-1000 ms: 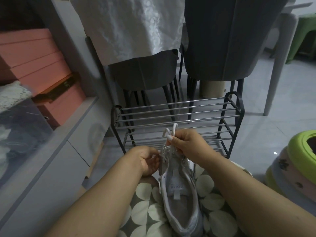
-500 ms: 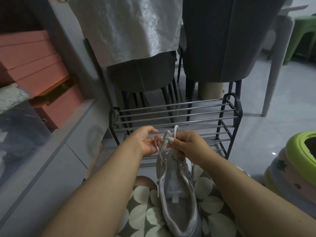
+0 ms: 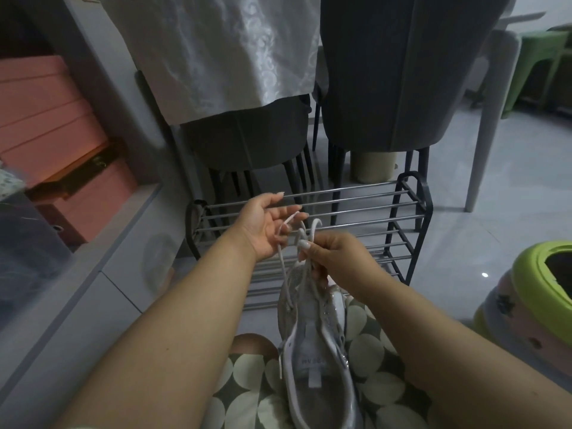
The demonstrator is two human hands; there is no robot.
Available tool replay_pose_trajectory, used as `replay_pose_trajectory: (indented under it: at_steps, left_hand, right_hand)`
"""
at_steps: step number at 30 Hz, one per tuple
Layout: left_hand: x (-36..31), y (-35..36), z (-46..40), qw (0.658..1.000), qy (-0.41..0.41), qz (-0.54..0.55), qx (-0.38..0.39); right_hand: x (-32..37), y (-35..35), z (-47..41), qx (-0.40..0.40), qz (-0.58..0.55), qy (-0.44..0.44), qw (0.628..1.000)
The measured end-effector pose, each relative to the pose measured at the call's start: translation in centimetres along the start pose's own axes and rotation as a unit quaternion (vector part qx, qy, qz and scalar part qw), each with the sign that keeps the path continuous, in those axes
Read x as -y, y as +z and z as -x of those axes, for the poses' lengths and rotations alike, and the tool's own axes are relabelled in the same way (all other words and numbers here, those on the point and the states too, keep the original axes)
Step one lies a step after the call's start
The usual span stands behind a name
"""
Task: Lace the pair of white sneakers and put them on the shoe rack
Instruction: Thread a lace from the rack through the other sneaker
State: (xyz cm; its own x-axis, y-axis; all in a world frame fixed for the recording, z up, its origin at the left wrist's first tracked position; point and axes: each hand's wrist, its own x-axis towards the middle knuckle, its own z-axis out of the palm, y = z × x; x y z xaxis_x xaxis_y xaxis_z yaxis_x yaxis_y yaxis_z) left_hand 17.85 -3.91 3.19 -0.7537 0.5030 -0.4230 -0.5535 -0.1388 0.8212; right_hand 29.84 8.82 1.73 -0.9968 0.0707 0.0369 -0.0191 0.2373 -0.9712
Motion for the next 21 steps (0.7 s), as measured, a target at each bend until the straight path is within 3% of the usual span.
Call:
replay_pose_trajectory:
  at_steps: [7, 14, 21]
  left_hand:
    - [-2.6, 0.5, -1.1, 0.997, 0.077, -0.016, 0.016]
    - [-4.7, 0.8, -2.9, 0.994, 0.097, -0.044, 0.036]
    - [-8.4, 1.9, -5.0, 0.987, 0.149, -0.056, -0.015]
  right_hand:
    - [1.3, -0.4, -2.3, -0.014, -0.028, -0.002, 1.000]
    - [1.4, -0.6, -4.5, -0.017, -0.058, 0.012, 0.998]
    - [0.6, -0.6, -5.0, -0.016, -0.070, 0.005, 0.997]
